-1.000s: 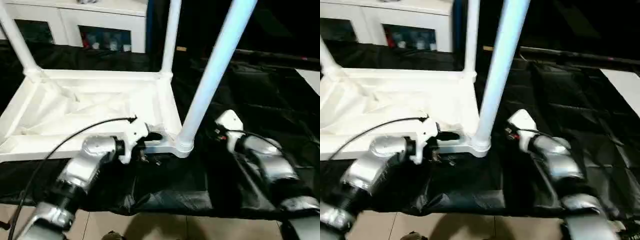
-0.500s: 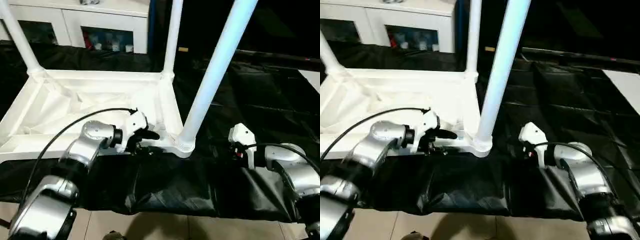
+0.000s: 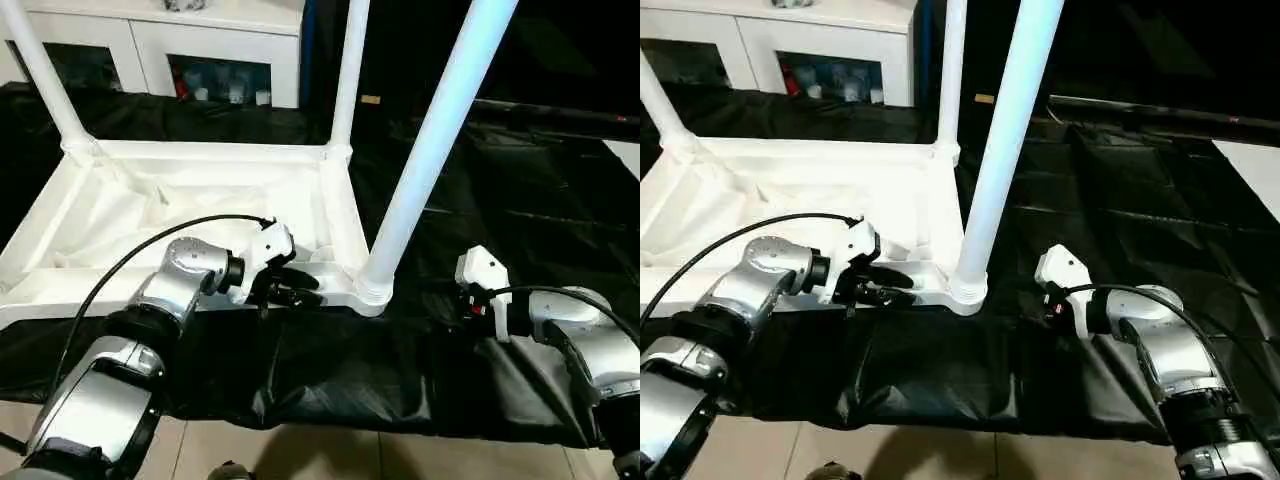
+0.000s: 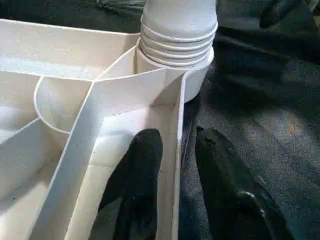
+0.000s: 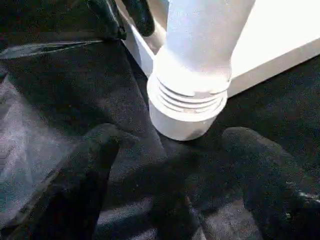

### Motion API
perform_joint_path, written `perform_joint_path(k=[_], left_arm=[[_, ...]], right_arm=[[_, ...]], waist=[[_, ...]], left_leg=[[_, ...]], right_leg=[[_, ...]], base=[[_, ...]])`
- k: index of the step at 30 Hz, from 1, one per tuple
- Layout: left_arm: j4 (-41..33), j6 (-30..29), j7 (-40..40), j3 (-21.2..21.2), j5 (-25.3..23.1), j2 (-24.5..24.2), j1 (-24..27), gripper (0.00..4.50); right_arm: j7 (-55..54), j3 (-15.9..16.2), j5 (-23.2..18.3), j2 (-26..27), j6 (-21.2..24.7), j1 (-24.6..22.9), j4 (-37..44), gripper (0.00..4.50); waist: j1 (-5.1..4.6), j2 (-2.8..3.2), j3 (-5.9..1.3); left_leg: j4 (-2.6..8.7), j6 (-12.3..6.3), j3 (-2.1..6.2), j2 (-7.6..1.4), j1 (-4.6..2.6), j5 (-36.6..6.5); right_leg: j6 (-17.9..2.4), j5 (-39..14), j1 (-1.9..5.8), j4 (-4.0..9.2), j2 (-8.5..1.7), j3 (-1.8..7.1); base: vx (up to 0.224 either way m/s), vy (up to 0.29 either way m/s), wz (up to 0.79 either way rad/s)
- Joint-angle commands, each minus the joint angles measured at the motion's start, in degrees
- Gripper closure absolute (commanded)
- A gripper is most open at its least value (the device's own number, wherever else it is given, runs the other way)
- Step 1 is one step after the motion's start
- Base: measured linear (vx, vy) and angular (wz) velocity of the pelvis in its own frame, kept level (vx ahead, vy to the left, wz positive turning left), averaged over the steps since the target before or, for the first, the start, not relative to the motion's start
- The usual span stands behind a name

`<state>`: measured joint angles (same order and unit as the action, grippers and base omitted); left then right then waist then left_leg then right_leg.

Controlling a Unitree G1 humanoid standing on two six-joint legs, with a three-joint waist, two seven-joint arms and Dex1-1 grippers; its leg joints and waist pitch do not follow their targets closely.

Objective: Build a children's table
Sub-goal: Rotate table base

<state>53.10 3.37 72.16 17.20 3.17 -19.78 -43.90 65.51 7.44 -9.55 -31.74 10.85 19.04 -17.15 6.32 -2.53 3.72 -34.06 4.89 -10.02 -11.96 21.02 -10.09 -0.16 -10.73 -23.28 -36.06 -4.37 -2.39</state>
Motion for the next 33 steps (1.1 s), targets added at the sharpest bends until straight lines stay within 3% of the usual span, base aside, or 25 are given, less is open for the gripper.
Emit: perform_joint_path(k=[1,3,9,11,18,19,22,24,26,29,30,31,32,33], left_arm=[[1.6,0.6,0.3,0.1,-1.4,0.3,-1.6,3.41],[2.0,0.7,0.5,0.2,-1.7,0.3,-1.8,3.54],[4.1,0.9,1.2,1.2,-3.2,0.2,-2.6,3.95],[4.4,0.9,1.5,1.2,-3.5,0.3,-2.6,4.33],[3.4,-0.4,2.7,2.1,-5.2,-0.2,-1.2,4.45],[2.6,-0.9,2.4,2.3,-5.4,-0.5,-0.5,4.45],[-1.4,-3.2,0.9,1.9,-5.4,-1.6,2.9,4.45],[-3.4,-4.3,-0.2,1.2,-5.0,-1.8,4.4,4.45],[-12.1,-10.2,-2.7,-0.1,-3.5,-2.0,8.9,4.45],[-18.3,-14.0,-4.5,-0.2,-3.5,-2.4,12.1,4.45],[-20.5,-14.8,-4.8,-0.2,-3.3,-2.4,13.2,4.45],[-22.1,-15.5,-5.0,-0.2,-3.1,-2.5,14.0,4.45],[-24.0,-16.6,-5.8,-0.2,-3.1,-2.3,14.9,4.45],[-25.6,-17.7,-6.6,-0.1,-3.3,-2.2,15.7,4.45]], right_arm=[[0.6,-0.1,-0.8,-1.0,0.8,-0.2,1.5,0.34],[0.6,-0.1,-0.9,-1.0,1.1,-0.2,1.7,0.10],[0.9,0.1,-1.3,-0.8,2.2,-0.3,2.3,0.00],[0.8,0.2,-1.2,-0.6,2.4,-0.3,2.5,0.00],[-0.1,1.6,-0.7,1.4,2.8,0.4,2.5,0.00],[-0.4,1.8,-0.6,1.9,2.7,0.6,2.2,0.00],[-2.1,2.5,-0.1,3.9,3.0,1.8,1.1,0.00],[-3.1,2.6,0.0,4.8,3.8,2.3,0.6,0.00],[-7.0,2.8,1.3,7.2,3.2,3.9,-1.4,0.00],[-9.7,2.9,2.5,8.7,1.8,5.2,-3.5,0.00],[-10.7,3.1,3.1,9.2,1.6,5.8,-4.4,0.00],[-11.4,3.2,3.6,9.5,1.6,6.2,-4.9,0.00],[-11.9,3.4,4.1,9.9,1.1,6.7,-5.8,0.00],[-12.2,3.5,4.5,10.3,0.4,7.2,-6.5,0.00]], waist=[[0.27,0.38,-4.24],[0.33,0.53,-4.23],[0.30,0.39,-4.21],[0.32,0.46,-4.22],[0.13,0.33,-4.24],[0.05,-0.20,-4.28],[-0.16,0.10,-4.26],[-0.57,0.02,-4.20],[-1.08,-0.38,-4.09],[-1.68,-0.11,-3.88],[-1.71,-0.44,-3.94],[-1.71,-0.24,-3.98],[-1.77,-0.51,-4.03],[-1.73,-0.40,-3.95]], left_leg=[[3.69,-1.64,-0.03,-0.91,-0.77,-12.8],[3.76,-1.39,0.04,-0.98,-0.77,-13.1],[3.83,-1.25,0.07,-0.97,-0.74,-13.3],[3.82,-1.27,0.06,-0.99,-0.71,-13.3],[3.91,-1.35,0.09,-1.08,-0.70,-12.9],[3.92,-1.38,0.06,-1.18,-0.73,-12.6],[4.06,-1.24,0.17,-1.27,-0.57,-12.2],[4.05,-1.08,0.09,-1.17,-0.66,-12.7],[4.31,-0.65,0.22,-1.37,-0.52,-13.1],[4.48,-0.07,0.20,-1.27,-0.54,-14.4],[4.30,-0.14,0.02,-1.29,-0.84,-14.5],[4.34,0.04,0.13,-1.34,-0.78,-14.2],[4.36,-0.07,-0.01,-1.33,-0.78,-14.0],[4.36,-0.24,0.03,-1.24,-0.71,-13.9]], right_leg=[[-14.0,-8.7,3.31,4.52,-3.12,1.84],[-13.8,-9.7,3.27,4.57,-3.23,1.82],[-13.4,-10.4,3.27,4.68,-3.25,1.83],[-13.5,-10.5,3.26,4.68,-3.28,1.83],[-13.6,-10.4,3.13,4.62,-3.38,1.81],[-13.6,-10.1,3.14,4.55,-3.39,1.81],[-13.9,-9.5,3.14,4.28,-3.49,1.79],[-13.6,-10.5,3.04,4.39,-3.41,1.85],[-13.2,-12.4,3.01,4.36,-3.62,1.83],[-11.8,-16.7,2.66,4.96,-3.48,1.83],[-11.7,-16.5,2.48,5.08,-3.44,2.01],[-11.9,-15.8,2.51,4.73,-3.42,1.99],[-11.7,-15.5,2.50,4.82,-3.31,1.99],[-11.6,-15.5,2.48,4.84,-3.29,2.01]], base=[[0.000,0.000,0.00],[0.000,0.000,0.00],[0.000,0.000,0.00],[0.000,0.000,0.00],[0.000,0.000,0.00],[0.000,0.000,0.00],[0.000,0.000,0.00],[0.000,0.000,0.00],[0.000,0.000,0.00],[0.000,0.000,0.00],[0.000,0.000,0.00],[0.000,0.000,0.00],[0.000,0.000,0.00],[0.000,0.000,0.00]])
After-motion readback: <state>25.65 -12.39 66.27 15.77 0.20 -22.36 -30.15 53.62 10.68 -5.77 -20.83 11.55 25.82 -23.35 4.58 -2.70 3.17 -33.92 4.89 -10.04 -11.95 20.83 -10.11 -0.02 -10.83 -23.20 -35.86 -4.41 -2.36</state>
